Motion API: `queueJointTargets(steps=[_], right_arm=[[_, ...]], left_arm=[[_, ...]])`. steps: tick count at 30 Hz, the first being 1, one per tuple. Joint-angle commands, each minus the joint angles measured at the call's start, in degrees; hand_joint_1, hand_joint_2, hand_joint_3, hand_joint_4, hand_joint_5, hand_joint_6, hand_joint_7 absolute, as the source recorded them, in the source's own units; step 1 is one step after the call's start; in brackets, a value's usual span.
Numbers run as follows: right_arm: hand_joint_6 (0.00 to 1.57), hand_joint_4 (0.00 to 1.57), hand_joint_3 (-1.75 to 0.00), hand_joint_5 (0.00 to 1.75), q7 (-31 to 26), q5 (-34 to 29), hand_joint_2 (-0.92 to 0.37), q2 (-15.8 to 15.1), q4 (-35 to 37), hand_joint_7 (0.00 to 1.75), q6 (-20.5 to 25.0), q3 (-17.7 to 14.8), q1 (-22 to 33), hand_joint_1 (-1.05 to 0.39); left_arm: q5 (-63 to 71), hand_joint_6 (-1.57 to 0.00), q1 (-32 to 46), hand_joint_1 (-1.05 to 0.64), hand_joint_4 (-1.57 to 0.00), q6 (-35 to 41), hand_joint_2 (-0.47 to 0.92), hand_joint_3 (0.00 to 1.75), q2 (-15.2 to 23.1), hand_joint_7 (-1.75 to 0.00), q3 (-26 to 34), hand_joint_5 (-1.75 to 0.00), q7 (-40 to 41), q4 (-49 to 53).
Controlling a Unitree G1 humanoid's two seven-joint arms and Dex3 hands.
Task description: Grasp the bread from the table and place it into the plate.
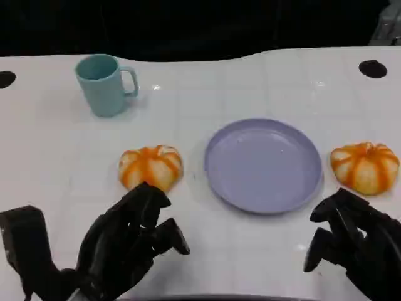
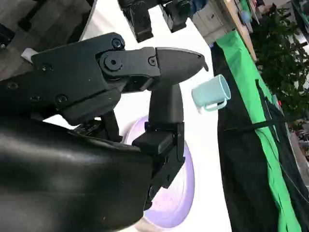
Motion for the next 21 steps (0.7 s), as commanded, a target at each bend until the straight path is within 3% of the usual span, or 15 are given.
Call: queueJointTargets(steps=[1,18,20,21], right_arm=[[0.48,0.64,-0.37,1.75,-0.42,-0.06,-0.92,-0.55,-0.61,1.62,-0.06,-0.09,-0.05,-0.46],[0.48,0.63,-0.37,1.75,-0.79,0.21,-0.92,-0.45,-0.77,1.61,0.6,-0.19,-0.23,-0.45],[0.48,0.63,-0.38,1.75,-0.58,0.21,-0.92,-0.42,-0.68,1.61,0.18,-0.13,-0.14,-0.45],[0.48,0.63,-0.38,1.75,-0.53,0.15,-0.92,-0.43,-0.68,1.61,0.04,-0.07,-0.09,-0.45]], left_arm=[[-0.08,-0.56,-0.14,-0.57,-0.8,-0.05,0.92,0.41,0.71,-1.75,0.14,-1.75,-0.01,-0.28],[0.18,-0.54,-0.16,-0.58,-0.79,-0.73,0.92,0.4,0.83,-1.75,0.11,-1.75,-0.37,-0.02],[1.2,-0.52,-0.43,-0.59,-0.74,-1.69,0.92,0.4,1.29,-1.68,-0.16,-1.75,-0.56,-0.11],[1.58,-0.5,-0.66,-0.6,-0.66,-2.02,0.92,0.36,1.5,-1.52,-0.21,-1.73,-0.49,-0.23]])
